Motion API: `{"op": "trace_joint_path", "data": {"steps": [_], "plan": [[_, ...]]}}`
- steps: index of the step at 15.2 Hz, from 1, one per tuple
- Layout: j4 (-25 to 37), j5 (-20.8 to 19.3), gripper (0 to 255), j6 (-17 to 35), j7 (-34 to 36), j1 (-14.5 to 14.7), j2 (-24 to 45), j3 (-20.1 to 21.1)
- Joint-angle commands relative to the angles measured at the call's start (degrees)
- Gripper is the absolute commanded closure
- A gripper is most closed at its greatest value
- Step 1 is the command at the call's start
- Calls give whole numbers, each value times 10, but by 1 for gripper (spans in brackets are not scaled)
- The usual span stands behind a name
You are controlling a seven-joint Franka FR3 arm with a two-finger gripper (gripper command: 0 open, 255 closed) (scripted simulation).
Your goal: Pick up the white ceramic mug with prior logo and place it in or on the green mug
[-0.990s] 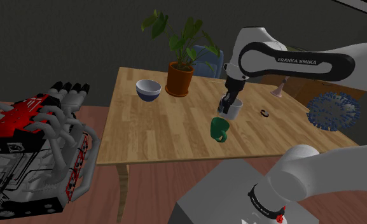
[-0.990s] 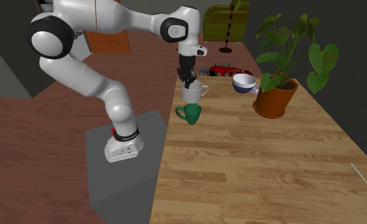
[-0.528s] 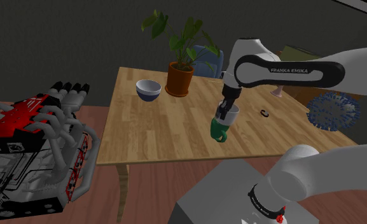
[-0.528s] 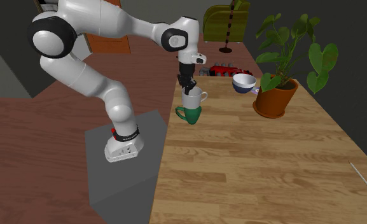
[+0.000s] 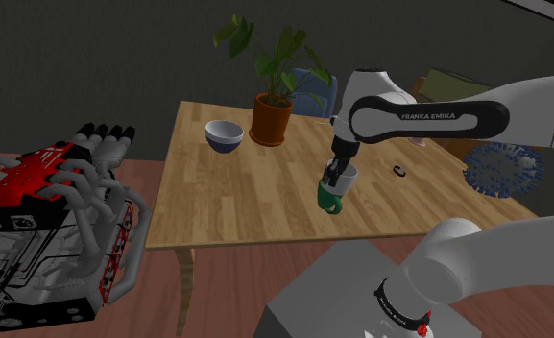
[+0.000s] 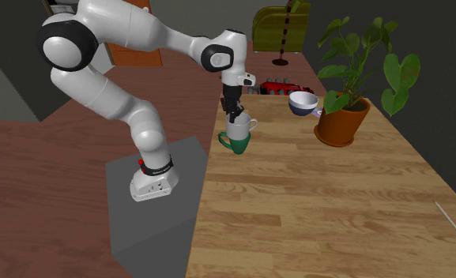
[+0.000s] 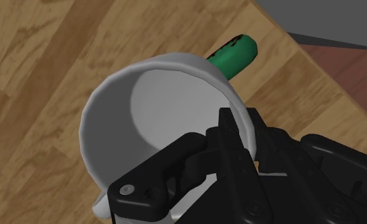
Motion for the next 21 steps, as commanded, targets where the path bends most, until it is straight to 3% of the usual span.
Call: {"op": "trace_joint_path", "data": {"steps": [1,4,5,10,14,21], "plan": [[-2,0,255,1,0,0,1,0],[-2,0,255,1,0,0,1,0],[-2,0,0,1,0,-1,1,0],[-2,0,0,1,0,0,1,0],[66,6,0,-76,-1,3,-8,5],[66,6,0,-76,-1,3,-8,5]]}}
